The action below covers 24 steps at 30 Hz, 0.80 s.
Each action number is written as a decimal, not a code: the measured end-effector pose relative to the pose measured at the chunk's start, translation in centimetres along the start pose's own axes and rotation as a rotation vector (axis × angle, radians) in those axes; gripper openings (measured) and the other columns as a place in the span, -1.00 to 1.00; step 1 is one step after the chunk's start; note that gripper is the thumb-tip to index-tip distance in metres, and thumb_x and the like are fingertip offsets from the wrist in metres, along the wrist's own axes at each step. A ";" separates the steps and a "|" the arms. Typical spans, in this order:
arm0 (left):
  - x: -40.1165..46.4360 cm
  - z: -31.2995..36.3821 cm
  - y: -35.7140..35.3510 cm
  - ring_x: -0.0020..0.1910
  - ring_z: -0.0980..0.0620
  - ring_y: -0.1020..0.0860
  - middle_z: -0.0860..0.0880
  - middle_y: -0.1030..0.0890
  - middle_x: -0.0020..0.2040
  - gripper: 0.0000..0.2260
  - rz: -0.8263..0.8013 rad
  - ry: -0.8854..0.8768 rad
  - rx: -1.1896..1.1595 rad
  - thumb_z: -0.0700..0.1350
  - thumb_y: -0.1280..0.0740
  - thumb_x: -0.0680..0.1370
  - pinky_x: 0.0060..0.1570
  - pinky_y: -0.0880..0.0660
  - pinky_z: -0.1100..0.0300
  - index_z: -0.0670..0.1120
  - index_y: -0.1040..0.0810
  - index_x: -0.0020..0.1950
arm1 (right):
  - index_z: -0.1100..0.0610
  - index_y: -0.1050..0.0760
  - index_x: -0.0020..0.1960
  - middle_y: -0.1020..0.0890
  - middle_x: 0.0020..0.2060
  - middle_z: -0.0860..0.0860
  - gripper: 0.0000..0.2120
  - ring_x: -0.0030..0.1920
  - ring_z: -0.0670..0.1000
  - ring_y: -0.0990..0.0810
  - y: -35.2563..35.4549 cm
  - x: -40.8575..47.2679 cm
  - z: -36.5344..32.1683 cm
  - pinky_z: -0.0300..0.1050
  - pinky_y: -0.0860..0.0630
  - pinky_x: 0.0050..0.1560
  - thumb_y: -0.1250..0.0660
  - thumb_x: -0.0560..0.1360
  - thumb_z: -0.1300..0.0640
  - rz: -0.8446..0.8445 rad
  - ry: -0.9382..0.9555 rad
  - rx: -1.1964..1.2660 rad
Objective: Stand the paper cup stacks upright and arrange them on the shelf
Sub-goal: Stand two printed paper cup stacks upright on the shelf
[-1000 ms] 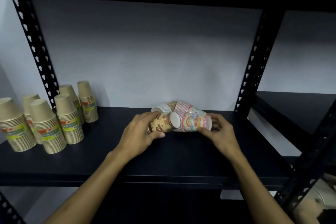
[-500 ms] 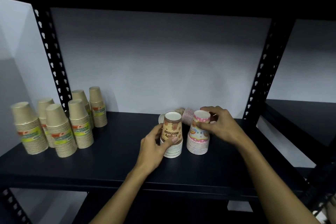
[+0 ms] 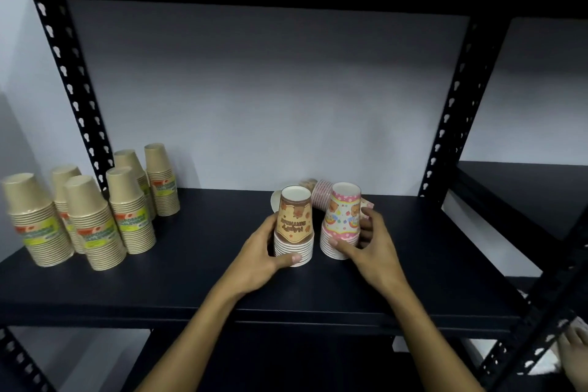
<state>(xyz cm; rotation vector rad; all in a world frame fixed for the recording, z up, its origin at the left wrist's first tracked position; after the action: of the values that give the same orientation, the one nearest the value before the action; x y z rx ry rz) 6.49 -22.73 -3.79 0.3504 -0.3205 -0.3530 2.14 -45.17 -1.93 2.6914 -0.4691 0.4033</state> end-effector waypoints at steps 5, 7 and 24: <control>0.1 -0.5 0.1 0.33 0.23 -0.50 0.23 -0.58 0.31 -0.25 0.040 0.018 0.026 -0.06 -0.59 0.36 0.43 -0.38 0.00 0.14 -0.35 0.48 | 0.03 -0.39 0.31 -0.58 0.14 -0.14 -0.37 0.15 -0.12 -0.60 -0.2 0.3 0.9 -0.07 -0.58 0.17 -0.61 0.34 0.13 -0.031 -0.006 0.014; 0.1 -0.5 0.1 0.33 0.22 -0.50 0.24 -0.57 0.31 -0.24 0.041 0.019 0.027 -0.02 -0.58 0.35 0.43 -0.38 0.00 0.15 -0.34 0.48 | 0.06 -0.42 0.32 -0.61 0.18 -0.08 -0.43 0.20 -0.06 -0.61 -0.6 0.4 1.3 -0.05 -0.56 0.23 -0.57 0.39 0.16 -0.087 -0.007 0.029; -0.1 -0.7 0.8 0.29 0.19 -0.52 0.14 -0.56 0.29 -0.29 0.127 0.053 0.008 -0.12 -0.65 0.33 0.30 -0.42 0.29 0.01 -0.40 0.40 | -0.03 -0.33 0.33 -0.53 0.18 -0.12 -0.32 0.14 -0.21 -0.55 -1.1 0.0 0.1 -0.26 -0.52 0.11 -0.62 0.33 0.07 -0.064 0.002 -0.013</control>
<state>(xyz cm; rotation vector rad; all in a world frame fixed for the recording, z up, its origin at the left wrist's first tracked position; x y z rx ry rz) 6.89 -21.85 -4.09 0.3451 -0.2903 -0.2175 2.60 -44.24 -2.30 2.6853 -0.3828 0.3842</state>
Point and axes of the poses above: each hand's wrist, its own x-axis towards the middle knuckle, its own y-axis out of the back of the hand, z = x × y, the point moved 10 cm from there along x, towards the middle knuckle
